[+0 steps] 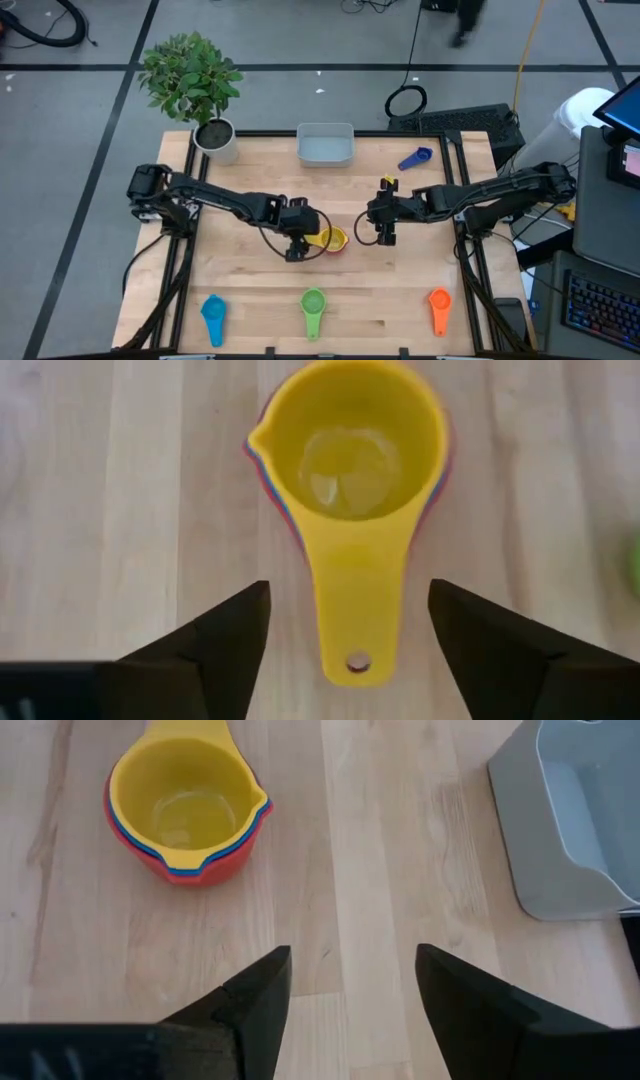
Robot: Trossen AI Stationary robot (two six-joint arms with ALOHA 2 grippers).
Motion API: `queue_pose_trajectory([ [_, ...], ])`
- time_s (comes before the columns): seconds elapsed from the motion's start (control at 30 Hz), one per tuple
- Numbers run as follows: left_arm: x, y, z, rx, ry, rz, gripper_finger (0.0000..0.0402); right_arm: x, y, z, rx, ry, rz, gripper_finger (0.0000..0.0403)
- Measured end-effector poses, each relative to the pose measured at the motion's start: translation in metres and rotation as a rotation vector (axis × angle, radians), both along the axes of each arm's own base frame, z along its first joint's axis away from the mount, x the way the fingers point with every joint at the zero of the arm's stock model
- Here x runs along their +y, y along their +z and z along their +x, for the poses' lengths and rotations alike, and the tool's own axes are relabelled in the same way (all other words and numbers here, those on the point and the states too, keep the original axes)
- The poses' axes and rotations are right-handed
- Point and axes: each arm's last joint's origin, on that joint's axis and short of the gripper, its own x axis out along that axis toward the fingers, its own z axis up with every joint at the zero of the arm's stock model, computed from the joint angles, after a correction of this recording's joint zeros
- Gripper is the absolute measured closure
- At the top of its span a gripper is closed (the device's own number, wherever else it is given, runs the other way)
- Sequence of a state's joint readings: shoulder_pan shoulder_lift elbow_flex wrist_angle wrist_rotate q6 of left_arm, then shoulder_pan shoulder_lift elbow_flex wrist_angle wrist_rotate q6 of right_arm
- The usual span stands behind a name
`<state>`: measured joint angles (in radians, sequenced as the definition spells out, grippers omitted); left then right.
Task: Nest measuring cups in basket
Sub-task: Stack the green measuring cup on top of the yellow measuring cup
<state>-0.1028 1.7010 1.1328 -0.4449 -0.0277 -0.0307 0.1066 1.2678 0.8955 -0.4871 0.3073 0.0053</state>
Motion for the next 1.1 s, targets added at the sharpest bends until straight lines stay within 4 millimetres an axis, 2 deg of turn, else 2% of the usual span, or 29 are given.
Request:
queue_pose_trajectory([
  [0.17,-0.010,0.021,-0.012,-0.035,-0.024,-0.010,0.0121,0.008,0.005,0.006,-0.065,0.095,0.024,0.0191],
  [0.4,-0.035,0.050,-0.035,-0.084,-0.075,-0.039,0.0151,0.042,0.031,0.014,-0.192,0.352,-0.019,0.0191],
  [0.53,-0.051,0.058,-0.048,-0.086,-0.105,0.003,0.0163,0.063,0.050,0.020,-0.242,0.463,-0.028,0.0191],
  [0.6,-0.058,0.058,-0.053,-0.075,-0.118,0.018,0.0164,0.073,0.053,0.027,-0.239,0.505,-0.027,0.0191],
  [0.7,-0.067,0.058,-0.056,-0.066,-0.108,-0.006,0.0161,0.086,0.051,0.038,-0.186,0.562,-0.025,0.0191],
  [0.9,-0.087,0.059,-0.064,-0.089,-0.073,0.006,0.0155,0.104,0.025,0.054,0.019,0.618,-0.027,0.0191],
  [1.1,-0.108,0.061,-0.071,-0.151,-0.008,-0.001,0.0176,0.119,0.019,0.056,0.028,0.686,0.013,0.0190],
])
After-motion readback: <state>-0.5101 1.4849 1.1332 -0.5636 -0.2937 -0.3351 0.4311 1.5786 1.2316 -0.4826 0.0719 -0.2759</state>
